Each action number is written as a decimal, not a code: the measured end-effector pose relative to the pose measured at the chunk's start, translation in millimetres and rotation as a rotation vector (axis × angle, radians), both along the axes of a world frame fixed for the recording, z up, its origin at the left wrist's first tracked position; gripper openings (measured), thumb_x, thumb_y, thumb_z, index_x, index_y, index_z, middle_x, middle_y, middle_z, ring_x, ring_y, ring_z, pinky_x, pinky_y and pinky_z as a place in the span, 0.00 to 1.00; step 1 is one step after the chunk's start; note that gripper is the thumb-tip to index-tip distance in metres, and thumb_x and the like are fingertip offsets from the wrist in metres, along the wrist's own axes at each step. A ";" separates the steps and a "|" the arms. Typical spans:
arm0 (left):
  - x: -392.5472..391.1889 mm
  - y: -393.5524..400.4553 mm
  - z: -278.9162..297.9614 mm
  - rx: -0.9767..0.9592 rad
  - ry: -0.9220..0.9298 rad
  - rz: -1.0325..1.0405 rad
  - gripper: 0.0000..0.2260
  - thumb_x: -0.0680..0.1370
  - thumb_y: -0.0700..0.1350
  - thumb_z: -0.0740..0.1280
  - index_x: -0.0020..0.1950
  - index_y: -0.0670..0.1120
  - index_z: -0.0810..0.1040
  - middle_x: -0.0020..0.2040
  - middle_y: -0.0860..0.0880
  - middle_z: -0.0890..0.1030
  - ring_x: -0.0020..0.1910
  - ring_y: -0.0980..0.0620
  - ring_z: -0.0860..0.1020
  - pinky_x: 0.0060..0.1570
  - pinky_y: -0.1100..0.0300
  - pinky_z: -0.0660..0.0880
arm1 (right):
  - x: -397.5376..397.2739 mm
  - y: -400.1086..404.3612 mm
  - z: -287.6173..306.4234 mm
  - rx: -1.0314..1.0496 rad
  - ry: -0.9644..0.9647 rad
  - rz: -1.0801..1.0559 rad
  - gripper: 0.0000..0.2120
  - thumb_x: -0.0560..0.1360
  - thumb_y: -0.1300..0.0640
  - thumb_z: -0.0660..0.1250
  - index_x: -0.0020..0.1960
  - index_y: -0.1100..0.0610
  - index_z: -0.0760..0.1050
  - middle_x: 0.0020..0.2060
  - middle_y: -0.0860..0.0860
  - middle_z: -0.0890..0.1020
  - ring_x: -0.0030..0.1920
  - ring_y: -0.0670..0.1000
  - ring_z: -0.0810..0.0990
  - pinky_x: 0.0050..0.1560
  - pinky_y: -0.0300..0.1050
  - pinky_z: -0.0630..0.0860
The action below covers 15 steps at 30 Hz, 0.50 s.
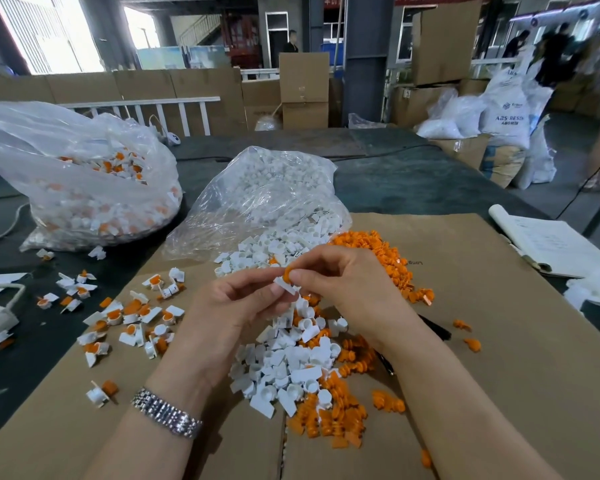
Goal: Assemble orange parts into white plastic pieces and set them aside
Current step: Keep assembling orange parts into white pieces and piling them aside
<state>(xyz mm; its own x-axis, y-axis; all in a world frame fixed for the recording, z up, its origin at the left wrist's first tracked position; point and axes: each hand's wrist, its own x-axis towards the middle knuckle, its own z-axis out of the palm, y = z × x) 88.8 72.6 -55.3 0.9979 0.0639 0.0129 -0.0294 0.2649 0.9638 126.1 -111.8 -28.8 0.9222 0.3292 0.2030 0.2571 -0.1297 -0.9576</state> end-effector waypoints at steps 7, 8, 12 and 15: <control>-2.2 -1.1 2.4 -0.047 -0.029 0.013 0.12 0.68 0.39 0.75 0.51 0.44 0.88 0.51 0.39 0.87 0.49 0.45 0.87 0.47 0.61 0.82 | -2.1 0.5 0.7 -0.030 -0.048 0.035 0.03 0.76 0.58 0.73 0.49 0.54 0.84 0.42 0.46 0.85 0.43 0.42 0.83 0.45 0.32 0.77; -3.9 -2.8 2.9 0.015 -0.040 0.033 0.12 0.69 0.39 0.75 0.51 0.46 0.88 0.51 0.40 0.87 0.48 0.45 0.87 0.47 0.61 0.82 | -1.9 1.4 -0.4 -0.074 -0.074 0.008 0.02 0.76 0.57 0.73 0.49 0.53 0.84 0.42 0.46 0.85 0.43 0.41 0.82 0.45 0.33 0.77; -10.0 -11.0 4.1 0.425 -0.139 0.202 0.08 0.74 0.40 0.76 0.49 0.52 0.87 0.46 0.52 0.88 0.45 0.54 0.87 0.46 0.63 0.82 | -2.4 6.6 -4.1 -0.200 -0.126 -0.088 0.00 0.76 0.54 0.73 0.47 0.50 0.82 0.40 0.45 0.84 0.41 0.41 0.82 0.43 0.34 0.78; -9.0 -16.7 3.0 0.612 -0.243 0.268 0.10 0.76 0.36 0.75 0.51 0.50 0.86 0.46 0.58 0.87 0.46 0.58 0.85 0.47 0.67 0.80 | -2.2 9.3 -5.2 -0.237 -0.090 -0.109 0.01 0.77 0.54 0.71 0.47 0.50 0.81 0.39 0.46 0.84 0.39 0.42 0.81 0.40 0.35 0.77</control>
<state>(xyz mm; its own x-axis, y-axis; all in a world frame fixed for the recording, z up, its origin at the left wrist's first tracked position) 79.8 55.9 -52.4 0.9132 0.2171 0.3450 -0.2506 -0.3683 0.8953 123.9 -102.5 -34.0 0.9364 0.2776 0.2148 0.3122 -0.3790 -0.8711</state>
